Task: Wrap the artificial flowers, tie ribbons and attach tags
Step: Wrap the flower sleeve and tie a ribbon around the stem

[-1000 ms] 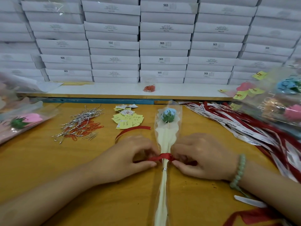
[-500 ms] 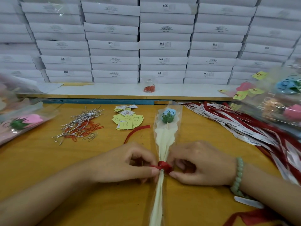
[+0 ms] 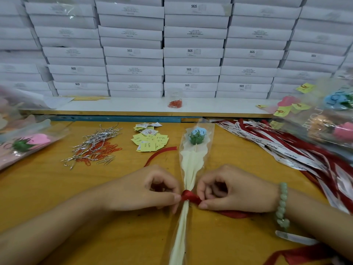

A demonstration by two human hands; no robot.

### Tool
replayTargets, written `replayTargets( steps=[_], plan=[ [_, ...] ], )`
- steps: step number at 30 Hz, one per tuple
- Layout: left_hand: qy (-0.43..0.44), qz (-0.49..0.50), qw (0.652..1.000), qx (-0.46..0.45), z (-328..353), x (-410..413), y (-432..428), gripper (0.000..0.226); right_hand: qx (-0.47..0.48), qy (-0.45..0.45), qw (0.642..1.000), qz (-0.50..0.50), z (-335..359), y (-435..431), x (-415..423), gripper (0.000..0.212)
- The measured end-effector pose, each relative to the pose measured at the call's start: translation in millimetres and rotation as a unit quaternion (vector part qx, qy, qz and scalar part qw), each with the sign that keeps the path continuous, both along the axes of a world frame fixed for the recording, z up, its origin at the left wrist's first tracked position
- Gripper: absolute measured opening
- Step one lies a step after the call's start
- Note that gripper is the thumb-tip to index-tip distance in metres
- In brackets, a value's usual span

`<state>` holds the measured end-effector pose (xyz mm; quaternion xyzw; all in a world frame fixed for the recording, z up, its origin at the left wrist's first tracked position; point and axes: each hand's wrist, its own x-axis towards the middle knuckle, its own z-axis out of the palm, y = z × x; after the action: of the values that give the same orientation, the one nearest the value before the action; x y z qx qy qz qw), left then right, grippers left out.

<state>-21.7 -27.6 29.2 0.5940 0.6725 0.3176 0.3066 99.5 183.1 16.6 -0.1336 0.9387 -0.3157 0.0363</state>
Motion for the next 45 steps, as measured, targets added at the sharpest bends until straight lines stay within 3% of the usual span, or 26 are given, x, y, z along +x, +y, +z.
replayTargets(
  steps=[7, 12, 18, 21, 24, 26, 28, 31, 35, 39, 45],
  plan=[
    [-0.001, -0.030, 0.999, -0.033, 3.5, -7.7, -2.6, 0.027, -0.077, -0.142, 0.987, 0.021, 11.8, 7.1, 2.4, 0.008],
    [-0.038, -0.042, 0.998, -0.025, 1.0, -12.4, -3.9, 0.029, -0.088, -0.179, 0.979, 0.033, 17.7, 12.0, 2.2, 0.012],
    [-0.190, 0.003, 0.973, 0.130, -1.7, -7.1, -1.4, 0.023, -0.111, -0.179, 0.977, 0.031, 14.9, 12.9, 1.0, 0.016],
    [-0.247, -0.018, 0.959, 0.141, -1.5, -1.6, 3.7, 0.017, -0.119, -0.178, 0.976, 0.029, 13.8, 13.4, 0.6, 0.016],
    [-0.210, -0.015, 0.971, 0.114, -2.9, 6.4, 6.7, 0.022, -0.126, -0.176, 0.976, 0.029, 12.7, 13.9, -0.1, 0.013],
    [-0.119, 0.013, 0.989, 0.084, -1.9, 7.6, 5.7, 0.030, -0.123, -0.174, 0.977, 0.028, 12.2, 14.2, -0.2, 0.013],
    [0.028, 0.024, 0.999, 0.031, -0.1, 3.8, 3.2, 0.039, -0.121, -0.171, 0.977, 0.028, 11.7, 14.6, 0.1, 0.013],
    [0.074, -0.011, 0.995, -0.073, 5.7, 0.7, -0.7, 0.039, -0.122, -0.169, 0.978, 0.029, 10.7, 14.5, -0.5, 0.014],
    [0.018, -0.039, 0.993, -0.107, 10.4, -0.1, -1.0, 0.027, -0.126, -0.169, 0.977, 0.030, 9.9, 14.5, -0.7, 0.015],
    [-0.108, -0.066, 0.989, -0.075, 13.9, -5.9, -3.3, 0.011, -0.125, -0.169, 0.977, 0.032, 9.3, 14.8, -0.4, 0.016],
    [-0.233, -0.111, 0.966, -0.010, 16.2, -6.9, -4.0, 0.012, -0.122, -0.167, 0.978, 0.030, 9.2, 14.5, -0.6, 0.014]
  ],
)
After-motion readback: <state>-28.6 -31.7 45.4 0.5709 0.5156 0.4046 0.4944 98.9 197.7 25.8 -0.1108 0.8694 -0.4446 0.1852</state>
